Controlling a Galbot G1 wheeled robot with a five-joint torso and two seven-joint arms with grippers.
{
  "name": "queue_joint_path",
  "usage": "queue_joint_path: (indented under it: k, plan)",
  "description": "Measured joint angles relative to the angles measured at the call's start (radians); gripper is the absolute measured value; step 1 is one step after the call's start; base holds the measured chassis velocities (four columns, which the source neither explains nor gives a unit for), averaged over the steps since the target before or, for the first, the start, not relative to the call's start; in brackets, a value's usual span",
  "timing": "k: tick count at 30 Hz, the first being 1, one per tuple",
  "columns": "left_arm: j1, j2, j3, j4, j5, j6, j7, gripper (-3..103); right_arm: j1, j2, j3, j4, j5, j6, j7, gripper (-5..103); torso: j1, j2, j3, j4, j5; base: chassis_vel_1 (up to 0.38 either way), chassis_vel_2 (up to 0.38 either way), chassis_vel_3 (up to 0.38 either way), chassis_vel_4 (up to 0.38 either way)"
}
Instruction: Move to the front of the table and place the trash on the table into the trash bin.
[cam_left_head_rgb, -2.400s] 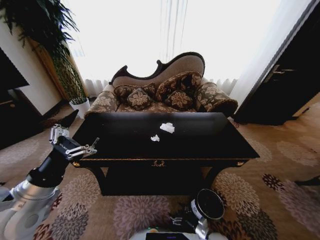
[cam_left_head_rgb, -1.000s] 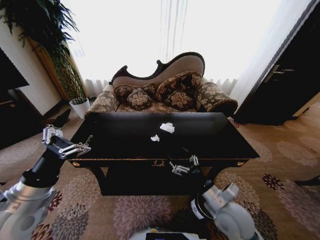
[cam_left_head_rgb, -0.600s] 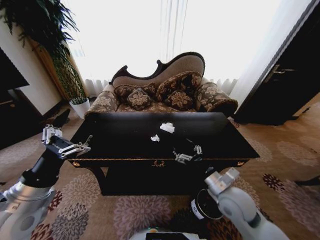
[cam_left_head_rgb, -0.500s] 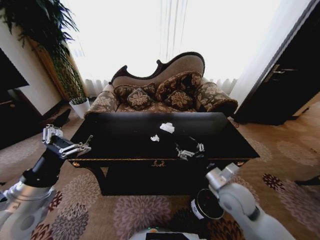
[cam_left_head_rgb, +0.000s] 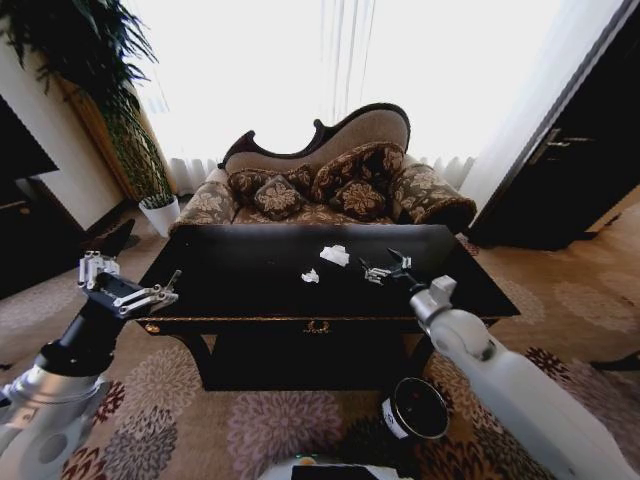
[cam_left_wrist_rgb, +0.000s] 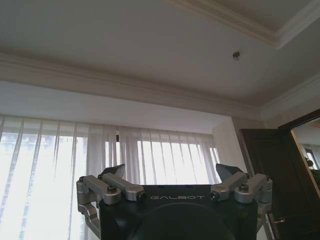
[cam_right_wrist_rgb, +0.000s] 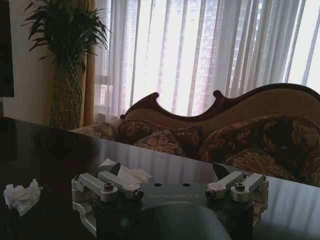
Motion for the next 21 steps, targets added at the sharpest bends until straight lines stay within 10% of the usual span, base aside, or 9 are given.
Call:
queue_joint_path:
  k: [21]
  plan:
    - [-0.006, -0.011, -0.020, 0.000, 0.007, -0.011, 0.002, 100, 0.542, -0.046, -0.480, -0.140, 0.137, -0.158, -0.101, 100, 0.000, 0.000, 0.000, 0.0000, -0.0003, 0.000, 0.000, 0.000, 0.000]
